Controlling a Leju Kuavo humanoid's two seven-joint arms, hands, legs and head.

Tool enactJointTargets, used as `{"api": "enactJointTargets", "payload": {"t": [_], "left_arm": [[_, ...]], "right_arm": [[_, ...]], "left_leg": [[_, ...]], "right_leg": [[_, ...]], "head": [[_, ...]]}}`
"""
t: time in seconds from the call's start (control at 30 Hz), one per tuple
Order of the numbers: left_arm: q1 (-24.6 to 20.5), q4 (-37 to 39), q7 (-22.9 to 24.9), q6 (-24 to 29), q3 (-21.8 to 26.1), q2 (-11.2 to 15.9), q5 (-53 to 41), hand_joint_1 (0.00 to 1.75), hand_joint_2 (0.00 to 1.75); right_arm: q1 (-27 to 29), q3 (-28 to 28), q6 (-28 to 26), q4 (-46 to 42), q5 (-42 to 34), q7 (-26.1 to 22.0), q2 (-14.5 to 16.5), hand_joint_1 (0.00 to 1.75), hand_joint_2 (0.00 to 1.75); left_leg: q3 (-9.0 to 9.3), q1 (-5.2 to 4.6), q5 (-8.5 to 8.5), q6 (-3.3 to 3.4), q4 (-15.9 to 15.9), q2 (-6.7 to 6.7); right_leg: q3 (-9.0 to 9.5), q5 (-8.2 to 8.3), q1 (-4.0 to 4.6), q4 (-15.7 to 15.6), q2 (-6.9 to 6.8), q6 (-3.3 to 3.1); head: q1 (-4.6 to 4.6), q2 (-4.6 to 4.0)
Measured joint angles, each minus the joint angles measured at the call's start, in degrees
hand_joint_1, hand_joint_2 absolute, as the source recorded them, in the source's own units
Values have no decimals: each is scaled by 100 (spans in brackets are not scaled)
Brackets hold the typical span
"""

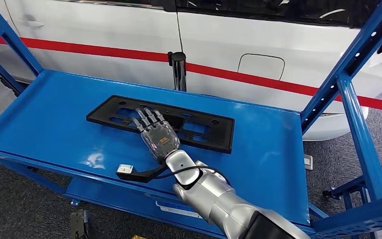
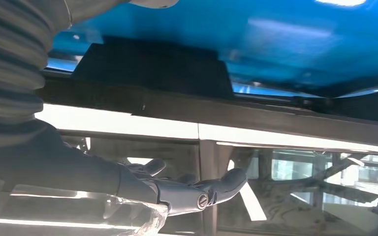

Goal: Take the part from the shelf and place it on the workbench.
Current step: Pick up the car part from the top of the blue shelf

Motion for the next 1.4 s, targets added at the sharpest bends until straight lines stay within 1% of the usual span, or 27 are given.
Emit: {"api": "enactJointTargets", "payload": {"t": [0.4,0.43,0.47,0.53,0.57,0.6,0.67,0.83,0.97,1.07,1.23,1.4], "left_arm": [[-6,0,8,-4,2,0,0,0,0],[-6,0,8,-3,2,0,-1,0,0],[-6,0,8,1,2,0,-8,0,0],[-6,0,8,24,2,0,-38,0,0],[-5,0,8,40,2,0,-57,0,0],[-5,0,7,54,2,0,-69,0,0],[-5,0,0,67,2,0,-79,0,0],[-5,0,-11,68,2,0,-79,0,0],[-5,0,-12,69,2,0,-79,0,0],[-5,0,-15,68,2,0,-79,0,0],[-5,0,-26,62,2,0,-77,0,0],[-5,0,-42,62,2,0,-78,0,0]], "right_arm": [[-153,-50,-13,250,78,158,0,0,175],[-157,-65,-11,258,104,176,0,7,175],[-160,-80,-8,265,130,195,0,39,175],[-163,-121,0,279,190,228,0,110,175],[-162,-149,9,288,221,240,0,141,175],[-159,-175,21,299,245,252,0,147,175],[-150,-212,56,322,283,278,0,152,175],[-112,-280,88,368,327,312,0,152,175],[-105,-308,89,391,331,327,0,164,175],[-111,-314,89,403,351,340,0,169,175],[-123,-325,96,410,445,394,0,173,175],[-120,-356,90,412,626,439,0,172,175]], "left_leg": [[16,-1,0,0,0,0],[17,-1,0,0,0,0],[17,-1,0,0,0,0],[18,-1,0,0,0,0],[17,-1,0,0,0,0],[17,-1,0,0,0,0],[17,-1,0,0,0,0],[15,-1,0,0,0,0],[13,-1,0,0,0,0],[13,-1,0,0,0,1],[13,-1,-1,1,0,1],[13,-1,-1,1,0,1]], "right_leg": [[18,0,0,-1,0,0],[18,0,0,-1,0,0],[18,0,0,-1,0,0],[19,0,0,-1,0,0],[18,0,0,0,0,0],[18,0,0,0,0,0],[18,1,0,0,0,0],[15,1,0,0,0,0],[13,0,0,0,1,0],[12,0,0,0,1,0],[12,0,0,0,1,0],[12,0,0,0,1,0]], "head": [[0,0],[0,0],[0,1],[0,1],[-1,0],[-1,0],[-1,0],[0,0],[-1,0],[-1,-1],[-1,1],[0,0]]}}
